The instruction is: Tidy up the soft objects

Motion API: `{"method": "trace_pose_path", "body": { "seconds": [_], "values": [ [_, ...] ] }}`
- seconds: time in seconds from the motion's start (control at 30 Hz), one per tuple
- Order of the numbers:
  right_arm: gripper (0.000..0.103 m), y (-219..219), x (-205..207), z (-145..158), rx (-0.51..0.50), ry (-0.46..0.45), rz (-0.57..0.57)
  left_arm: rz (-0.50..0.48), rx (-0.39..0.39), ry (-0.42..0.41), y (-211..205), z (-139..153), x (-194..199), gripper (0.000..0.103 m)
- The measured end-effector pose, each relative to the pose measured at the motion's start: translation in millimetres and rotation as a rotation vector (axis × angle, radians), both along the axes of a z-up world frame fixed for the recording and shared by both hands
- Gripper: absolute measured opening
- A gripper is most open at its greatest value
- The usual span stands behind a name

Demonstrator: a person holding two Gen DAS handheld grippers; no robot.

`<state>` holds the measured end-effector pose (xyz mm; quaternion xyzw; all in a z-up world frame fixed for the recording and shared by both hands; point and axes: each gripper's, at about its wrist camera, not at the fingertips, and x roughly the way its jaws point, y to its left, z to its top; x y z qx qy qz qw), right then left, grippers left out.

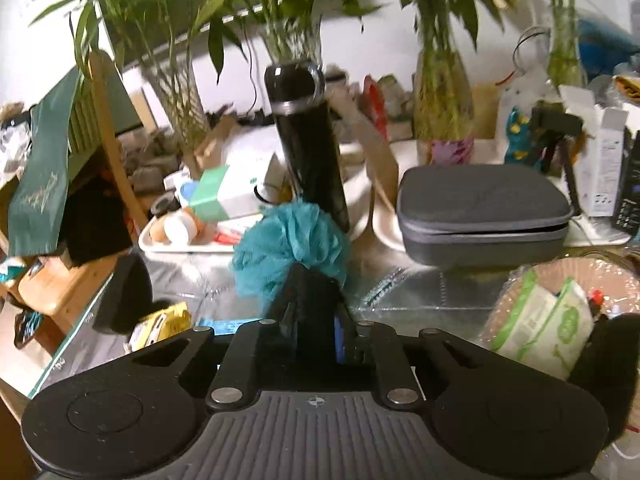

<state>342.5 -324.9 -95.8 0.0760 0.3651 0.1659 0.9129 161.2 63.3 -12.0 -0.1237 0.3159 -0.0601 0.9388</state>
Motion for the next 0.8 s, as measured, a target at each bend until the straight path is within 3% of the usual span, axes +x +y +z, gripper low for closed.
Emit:
{"method": "trace_pose_path", "body": {
  "seconds": [0.23,0.8],
  "values": [
    [0.016,-2,-16,13,-0.021,-0.082,-0.023,0.004,0.052,0.005,3,-6,31,0.079],
    [0.016,-10,-20,15,0.032,-0.098,-0.046,-0.018,0.138,0.099,-2,-65,116,0.079]
  ]
}}
